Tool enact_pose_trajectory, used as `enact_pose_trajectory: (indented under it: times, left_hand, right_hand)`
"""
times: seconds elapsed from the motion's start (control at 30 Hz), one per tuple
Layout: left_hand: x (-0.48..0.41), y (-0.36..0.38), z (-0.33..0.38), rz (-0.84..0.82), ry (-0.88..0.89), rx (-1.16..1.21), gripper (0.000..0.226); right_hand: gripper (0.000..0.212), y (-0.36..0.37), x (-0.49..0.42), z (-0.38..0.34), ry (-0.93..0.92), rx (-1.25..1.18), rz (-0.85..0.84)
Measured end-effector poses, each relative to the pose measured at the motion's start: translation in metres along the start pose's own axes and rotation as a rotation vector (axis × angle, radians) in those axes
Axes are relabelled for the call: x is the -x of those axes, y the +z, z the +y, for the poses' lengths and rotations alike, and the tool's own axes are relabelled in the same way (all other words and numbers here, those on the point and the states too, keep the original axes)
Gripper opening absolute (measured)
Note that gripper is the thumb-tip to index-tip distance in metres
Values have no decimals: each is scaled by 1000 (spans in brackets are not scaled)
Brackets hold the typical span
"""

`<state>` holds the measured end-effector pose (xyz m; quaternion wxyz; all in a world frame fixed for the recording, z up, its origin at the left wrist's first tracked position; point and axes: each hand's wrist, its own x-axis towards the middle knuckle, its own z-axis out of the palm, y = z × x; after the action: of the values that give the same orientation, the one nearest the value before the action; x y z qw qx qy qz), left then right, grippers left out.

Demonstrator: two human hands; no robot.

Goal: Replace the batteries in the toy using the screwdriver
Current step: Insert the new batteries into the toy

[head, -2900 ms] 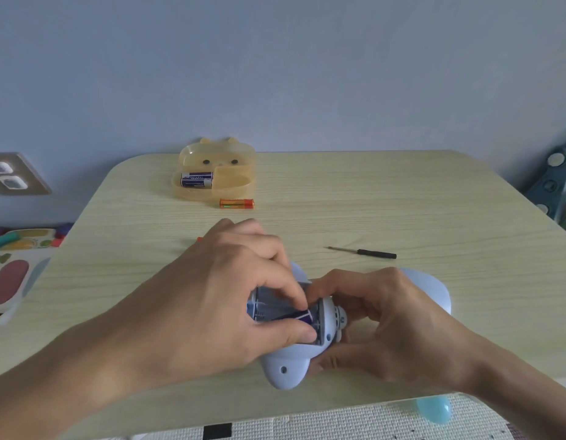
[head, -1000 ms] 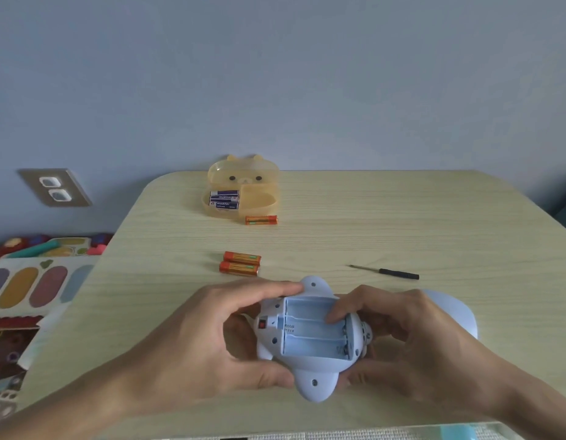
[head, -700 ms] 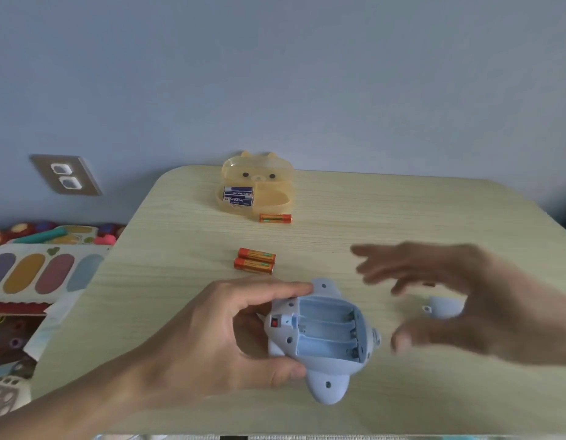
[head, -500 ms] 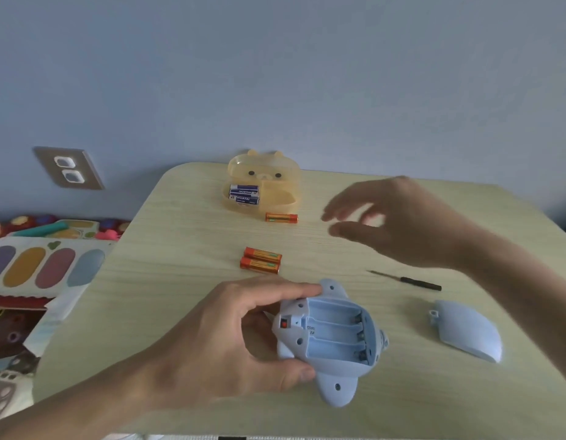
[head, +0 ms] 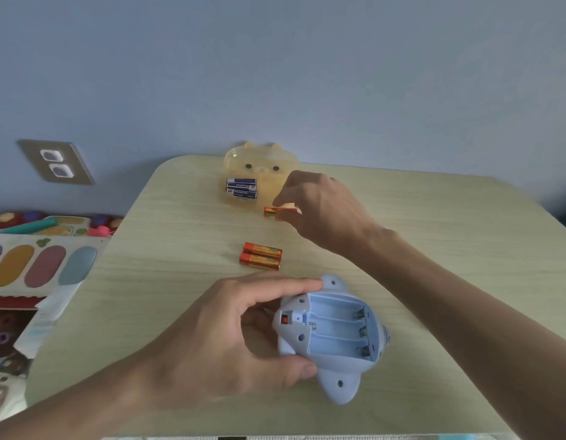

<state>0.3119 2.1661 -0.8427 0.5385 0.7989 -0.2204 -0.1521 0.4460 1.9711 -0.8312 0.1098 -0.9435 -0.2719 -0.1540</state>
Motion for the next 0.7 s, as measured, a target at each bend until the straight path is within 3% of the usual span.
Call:
enact_pose_trajectory:
  times: [0.23,0.43,0.7]
  left_hand:
    - [-1,-1,0,3,2,6,75]
    - [-1,-1,3,-10,-4,6,77]
    - [-1,-2,3,-28,-31,70,73]
  right_hand:
    - [15,5,4,2,-9,78,27]
    - [9,-11,25,18,38,-74,-57]
    - [19,-44,69,35,133,-227,-101]
